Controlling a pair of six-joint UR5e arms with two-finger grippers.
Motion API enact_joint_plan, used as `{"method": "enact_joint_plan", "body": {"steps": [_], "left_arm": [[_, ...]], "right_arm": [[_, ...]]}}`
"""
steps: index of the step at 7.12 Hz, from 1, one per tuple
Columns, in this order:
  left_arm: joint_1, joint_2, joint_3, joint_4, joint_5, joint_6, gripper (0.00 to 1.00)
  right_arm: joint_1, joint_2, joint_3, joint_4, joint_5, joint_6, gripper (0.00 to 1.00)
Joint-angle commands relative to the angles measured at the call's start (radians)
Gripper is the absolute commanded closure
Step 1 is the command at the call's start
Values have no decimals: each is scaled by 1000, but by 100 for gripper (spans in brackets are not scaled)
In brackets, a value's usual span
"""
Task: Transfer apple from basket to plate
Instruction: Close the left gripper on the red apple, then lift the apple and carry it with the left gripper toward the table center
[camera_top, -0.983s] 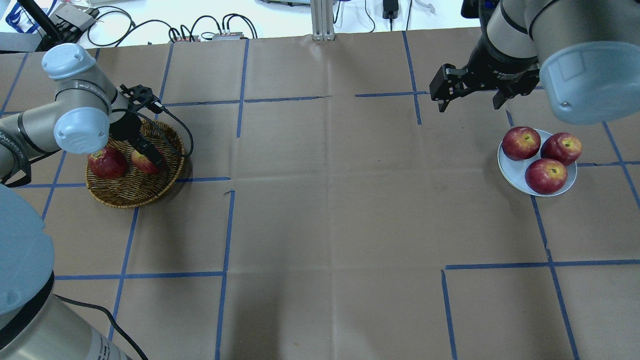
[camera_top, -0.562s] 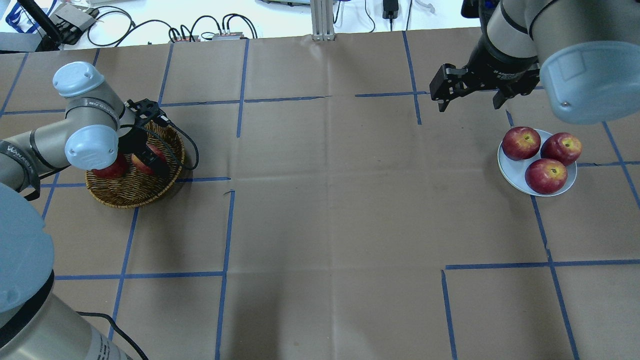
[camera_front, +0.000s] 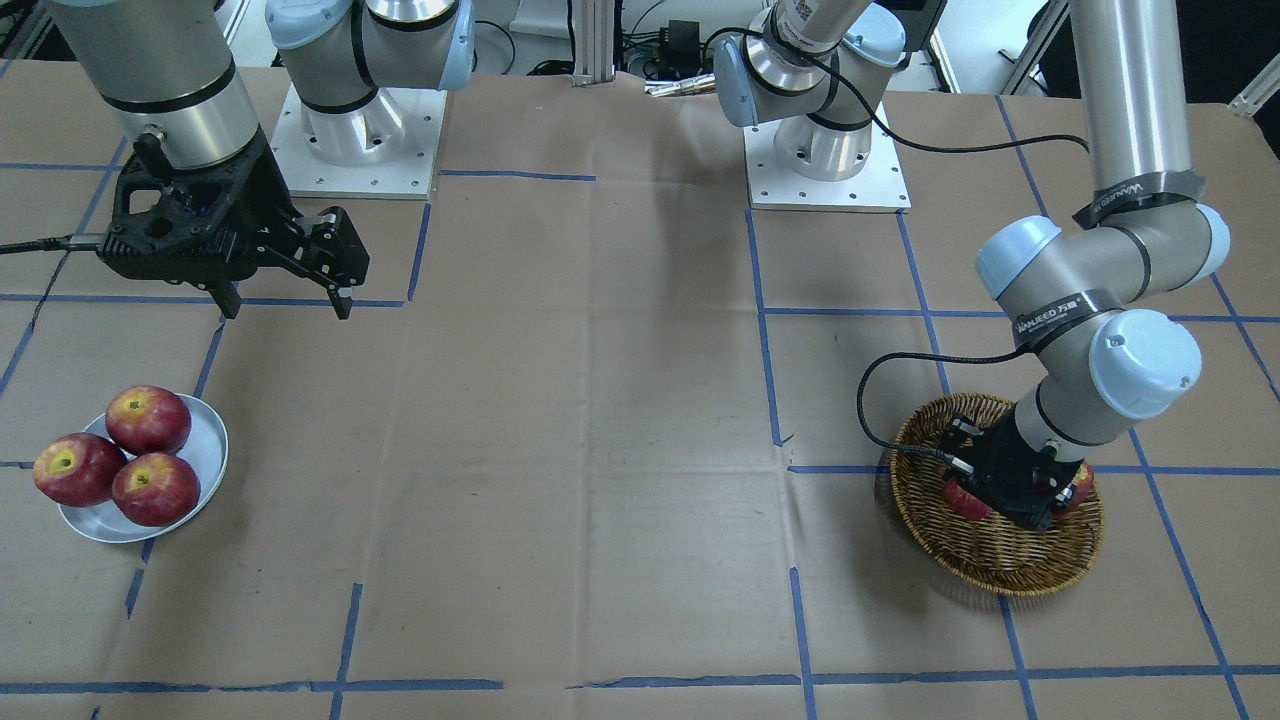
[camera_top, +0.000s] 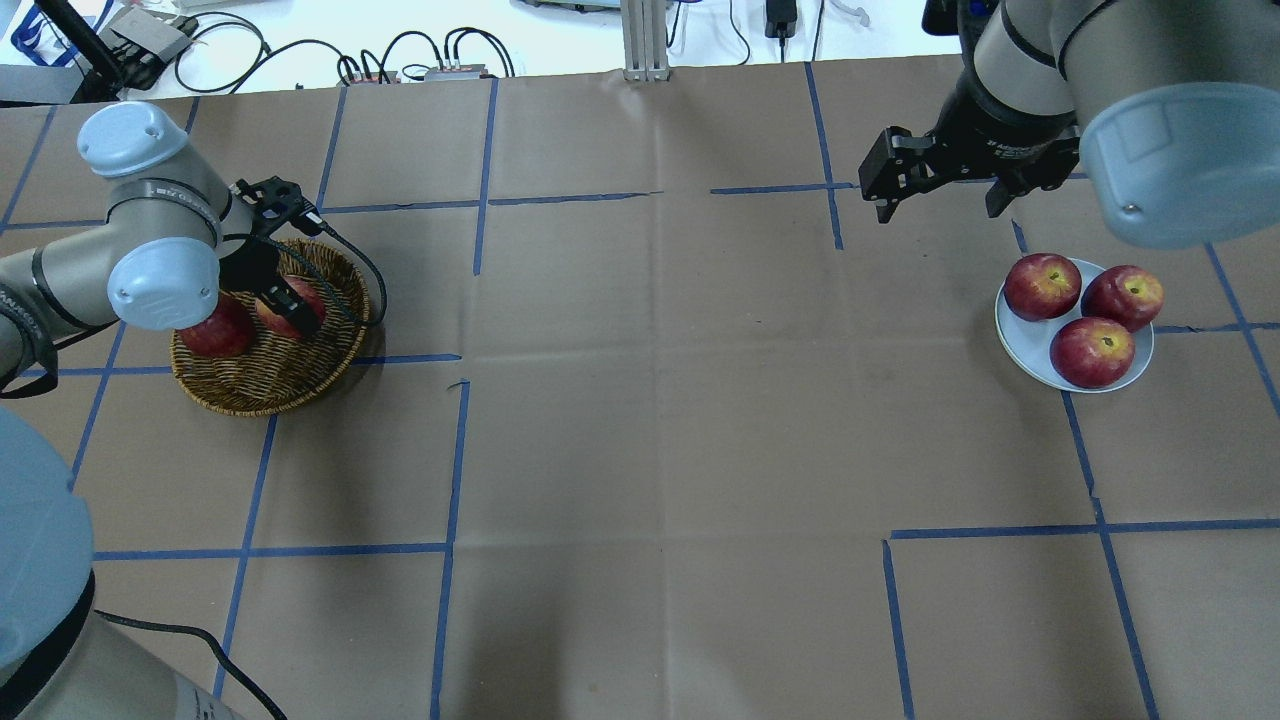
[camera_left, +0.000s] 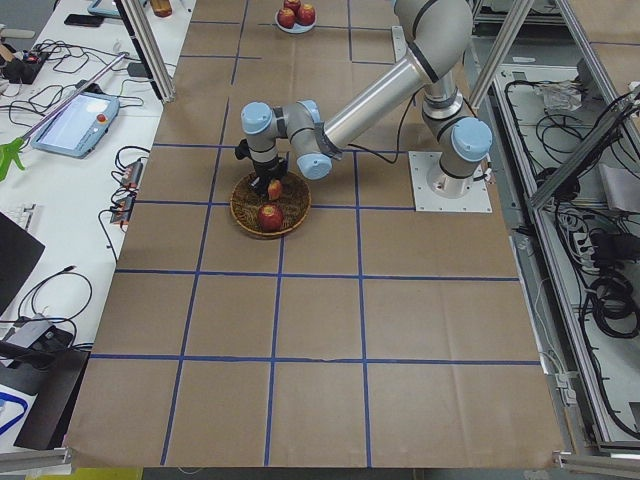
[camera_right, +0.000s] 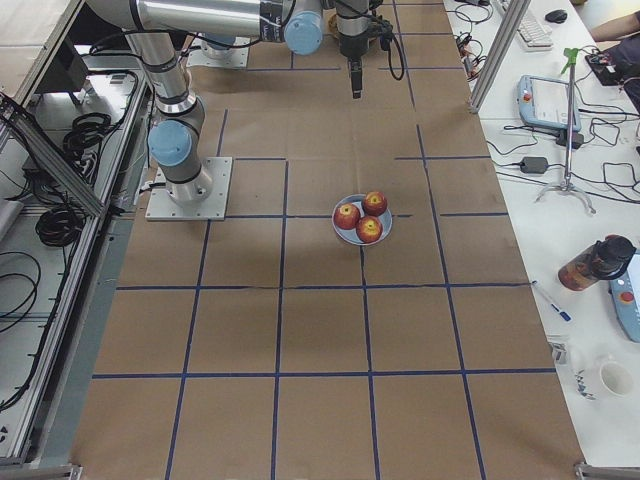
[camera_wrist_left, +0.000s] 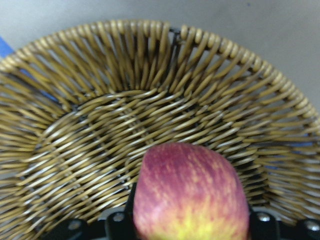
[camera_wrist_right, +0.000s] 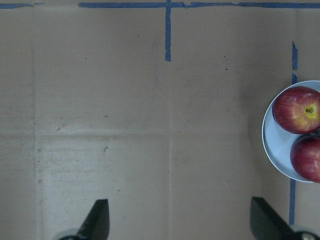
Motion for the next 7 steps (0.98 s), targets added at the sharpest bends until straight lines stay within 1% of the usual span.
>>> {"method": "enact_joint_plan", "body": {"steps": [1,2,4,5,7], "left_arm": [[-38,85,28,-93,-8,-122,70],[-96,127,25,-136,-9,-232,70],[-257,211,25,-230,-11,-505,70],[-314,245,29,-270,-14,-605,69],[-377,282,31,-305,-119,-798,66]], "right_arm": [[-1,0,0,0,0,0,0],[-1,-1,0,1,0,0,0],[1,0,0,0,0,0,0],[1,-1,1,1,0,0,0],[1,-1,0,1,0,0,0]]}}
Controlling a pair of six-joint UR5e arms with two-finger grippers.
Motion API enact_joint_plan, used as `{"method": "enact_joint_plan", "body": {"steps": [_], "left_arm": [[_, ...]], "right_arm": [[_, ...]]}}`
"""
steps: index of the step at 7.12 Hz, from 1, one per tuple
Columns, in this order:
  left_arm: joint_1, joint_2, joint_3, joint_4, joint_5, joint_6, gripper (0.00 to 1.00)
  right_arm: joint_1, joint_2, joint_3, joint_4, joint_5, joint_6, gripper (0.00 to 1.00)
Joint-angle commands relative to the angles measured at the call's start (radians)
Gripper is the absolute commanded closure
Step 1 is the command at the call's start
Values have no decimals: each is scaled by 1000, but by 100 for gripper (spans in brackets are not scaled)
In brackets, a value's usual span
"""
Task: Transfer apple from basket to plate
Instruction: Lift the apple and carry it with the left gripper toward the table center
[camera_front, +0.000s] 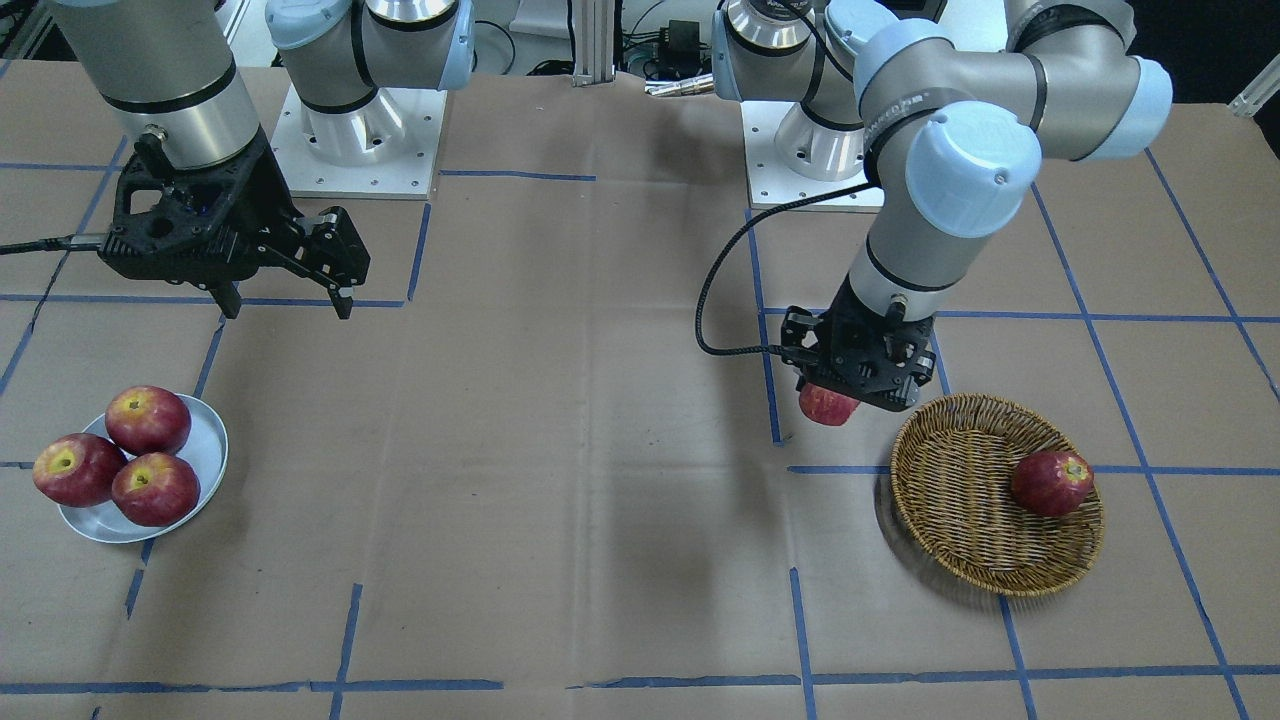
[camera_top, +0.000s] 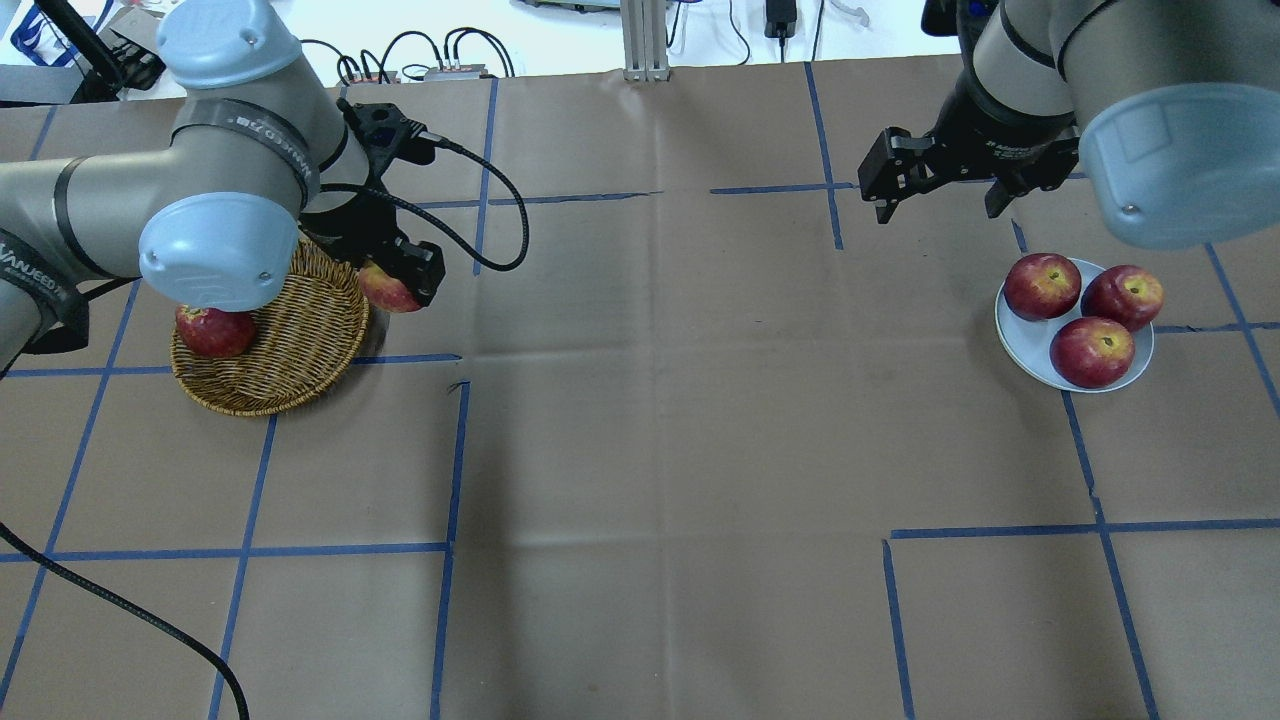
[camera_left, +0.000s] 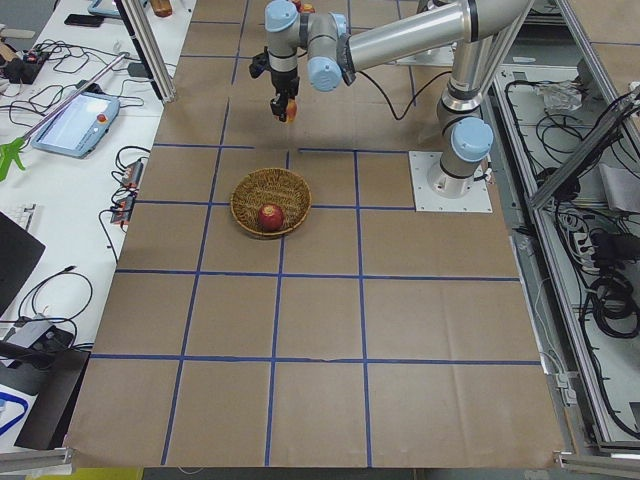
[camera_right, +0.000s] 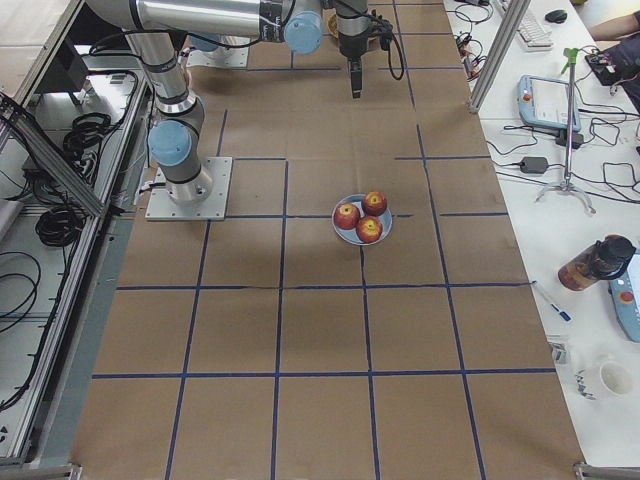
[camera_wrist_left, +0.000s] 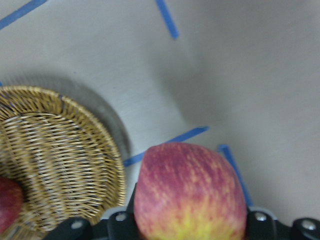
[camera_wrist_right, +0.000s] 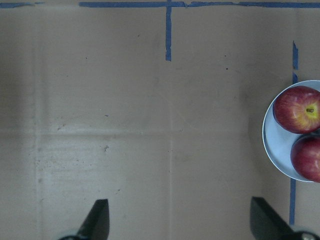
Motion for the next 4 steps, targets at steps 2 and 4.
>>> {"method": "enact_joint_plan", "body": {"steps": [2,4], "left_arm": [[-131,21,2,-37,-52,-269,62],[-212,-29,-4,-31,-69,-426,63]], "right_arm": [[0,0,-1,0,0,0,0],[0,1,1,0,0,0,0]]}}
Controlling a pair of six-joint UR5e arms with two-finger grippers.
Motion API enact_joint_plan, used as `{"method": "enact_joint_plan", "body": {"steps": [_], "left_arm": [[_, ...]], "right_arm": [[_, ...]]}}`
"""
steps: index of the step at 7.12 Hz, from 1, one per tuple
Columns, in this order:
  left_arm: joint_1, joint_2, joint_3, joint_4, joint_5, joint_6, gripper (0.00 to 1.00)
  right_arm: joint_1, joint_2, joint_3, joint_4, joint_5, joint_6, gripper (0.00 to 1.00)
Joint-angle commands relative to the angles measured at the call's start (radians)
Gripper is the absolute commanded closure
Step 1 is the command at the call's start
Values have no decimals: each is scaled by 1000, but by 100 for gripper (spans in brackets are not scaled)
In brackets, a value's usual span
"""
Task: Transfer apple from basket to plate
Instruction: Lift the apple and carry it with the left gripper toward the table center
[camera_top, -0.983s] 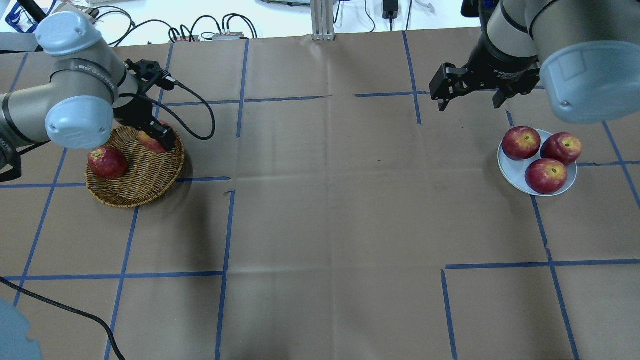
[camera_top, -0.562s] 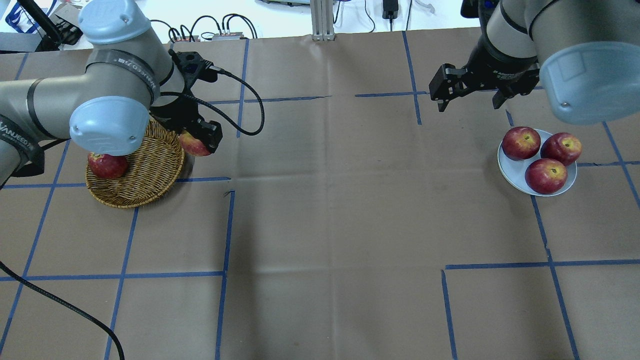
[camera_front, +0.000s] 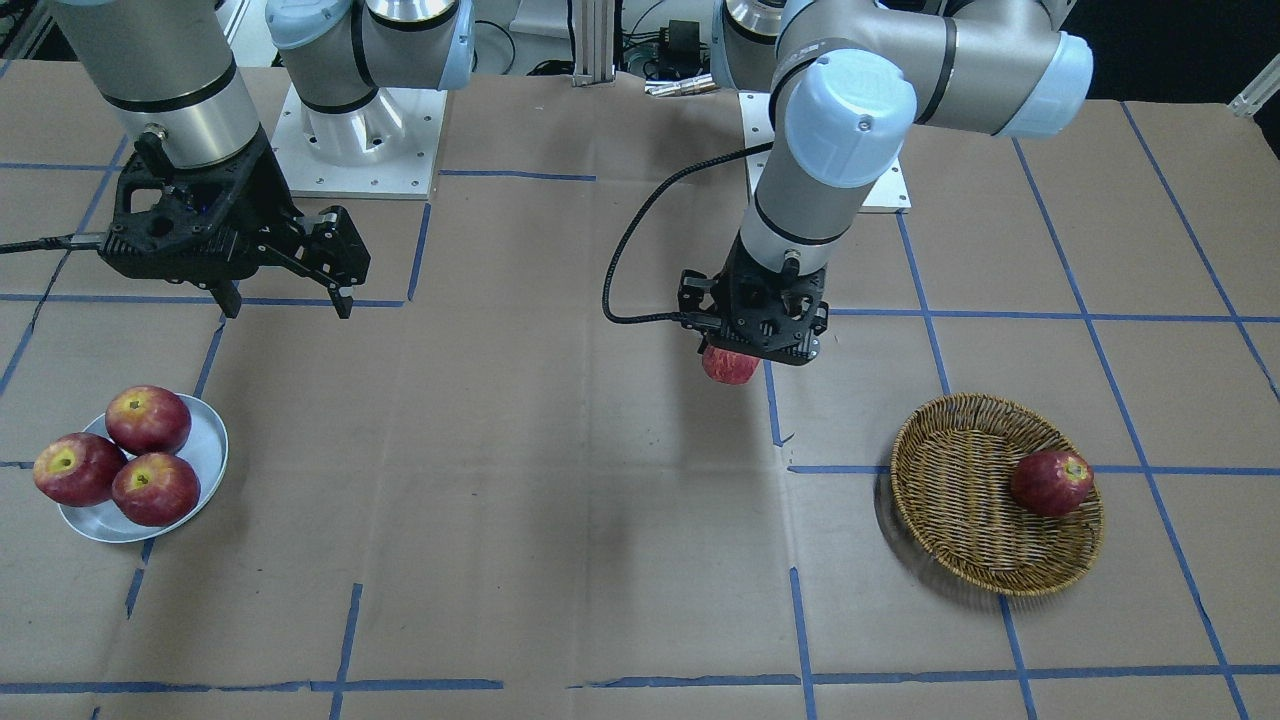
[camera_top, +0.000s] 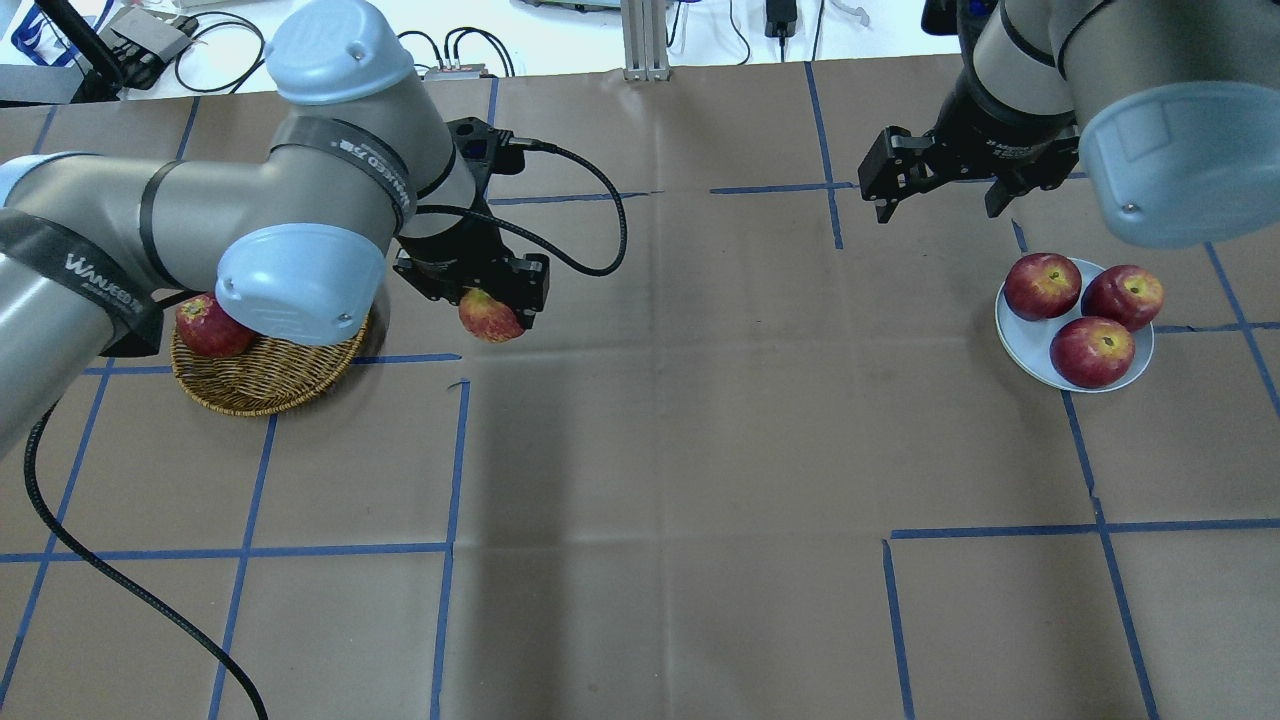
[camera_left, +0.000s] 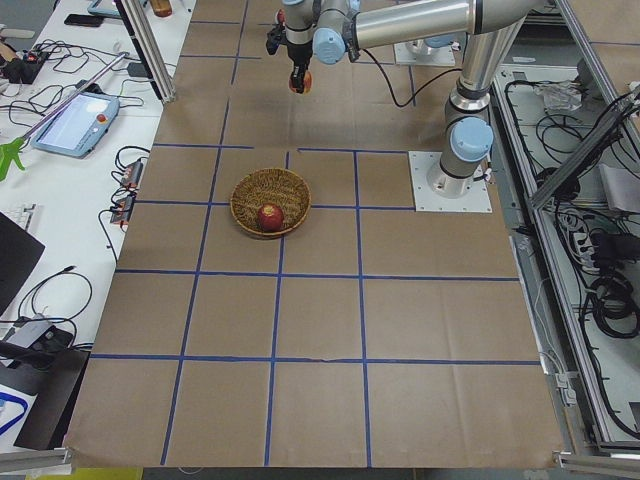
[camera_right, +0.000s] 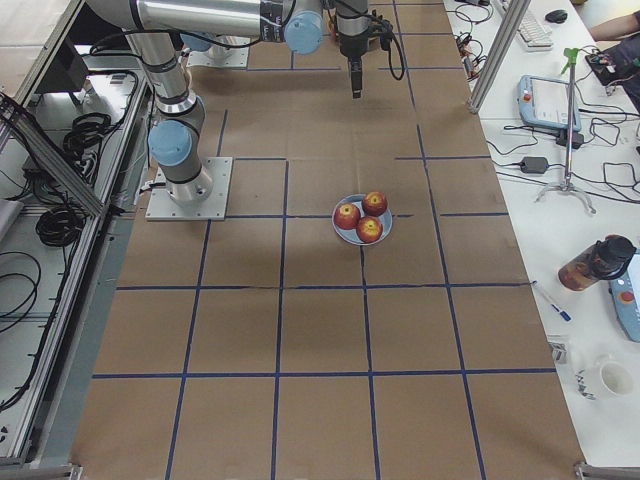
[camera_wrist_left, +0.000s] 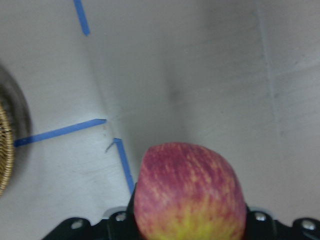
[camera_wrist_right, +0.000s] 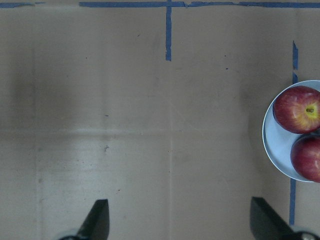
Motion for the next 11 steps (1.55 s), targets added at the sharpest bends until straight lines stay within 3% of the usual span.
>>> {"method": "enact_joint_plan", "body": {"steps": [1,6,9,11], "left_arm": [[-97,-72,3,17,-9,-152,64],[-168,-322,4,379,-38,-292,64],[-168,-394,41,418,-25,-289,61],[-184,-401,50,418,-19,-292,30]], "right_arm": [[-2,2,1,-2,2,0,0],[0,-2,13,-15,-5,3,0],[0,-2,10,-18,1,12,0],[0,-4,7,-18,2,14,0]]}}
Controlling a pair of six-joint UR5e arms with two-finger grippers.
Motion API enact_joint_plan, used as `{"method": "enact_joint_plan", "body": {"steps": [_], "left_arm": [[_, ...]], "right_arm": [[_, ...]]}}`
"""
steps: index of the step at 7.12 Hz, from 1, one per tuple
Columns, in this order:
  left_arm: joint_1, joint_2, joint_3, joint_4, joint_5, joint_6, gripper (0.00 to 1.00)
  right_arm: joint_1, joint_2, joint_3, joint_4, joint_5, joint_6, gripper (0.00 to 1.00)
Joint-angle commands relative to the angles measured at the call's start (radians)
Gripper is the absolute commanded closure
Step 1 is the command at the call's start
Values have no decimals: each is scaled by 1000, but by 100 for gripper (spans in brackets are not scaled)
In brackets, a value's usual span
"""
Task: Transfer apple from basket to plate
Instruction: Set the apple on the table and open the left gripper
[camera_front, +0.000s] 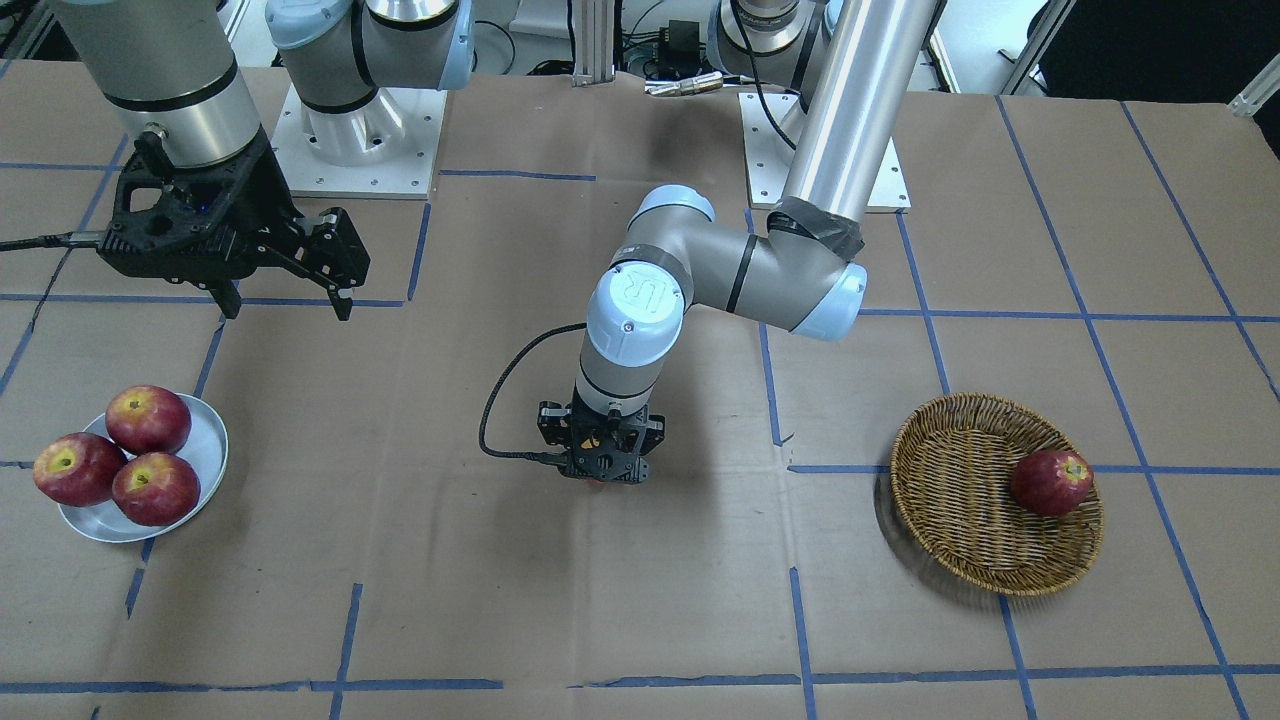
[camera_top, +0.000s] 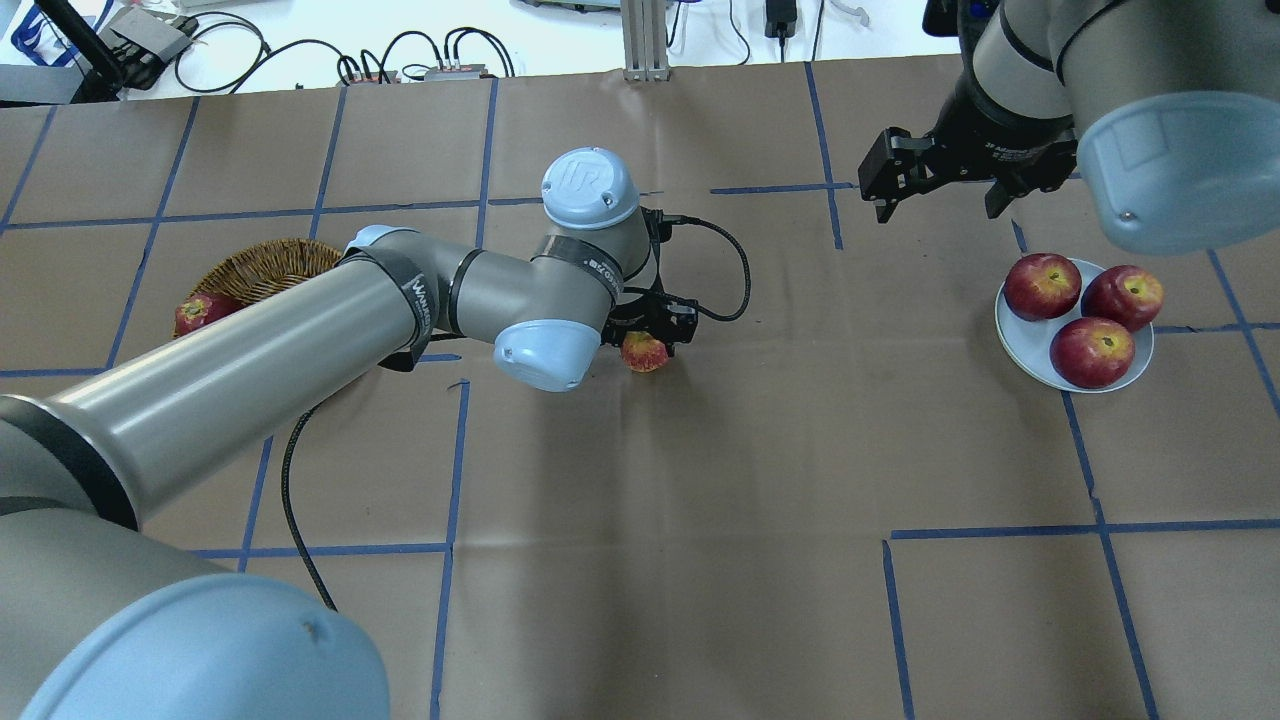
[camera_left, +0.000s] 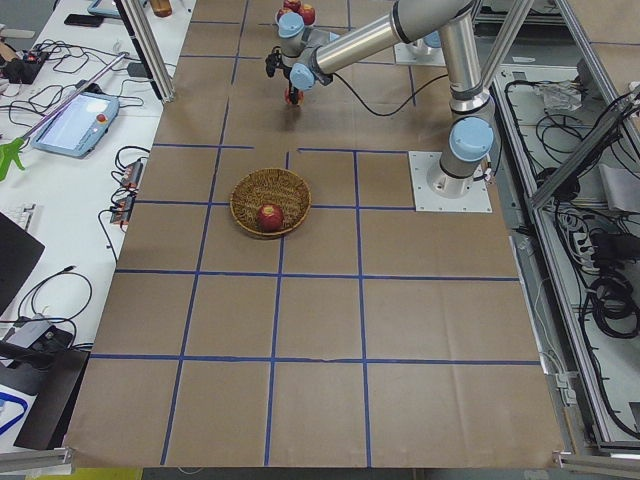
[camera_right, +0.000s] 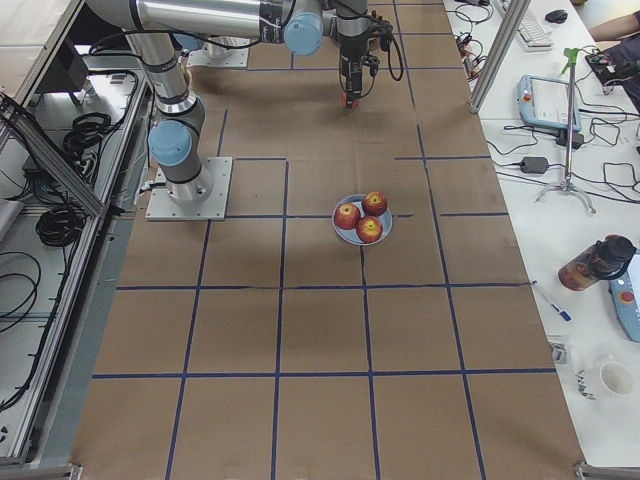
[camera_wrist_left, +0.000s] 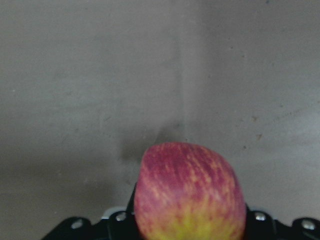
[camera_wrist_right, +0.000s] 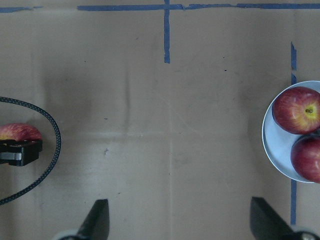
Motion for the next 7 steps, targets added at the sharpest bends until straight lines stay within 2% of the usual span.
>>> {"method": "enact_joint_plan", "body": {"steps": [1,3,4,6,7], "left_arm": [[-10,0,6,3,4,-2,2],[-5,56,11,-37,0,9,1],[16,148,29,-168,0,27,1],[128,333,144,-575,27,172,1],[156,387,197,-717,32,212,1]], "right_arm": [[0,-2,0,-1,0,1,0],[0,-1,0,1,-5,0,0],[0,-2,-4,1,0,0,0],[5,3,-6,-1,-11,3,0],[11,6,-6,-1,-14,6,0]]}}
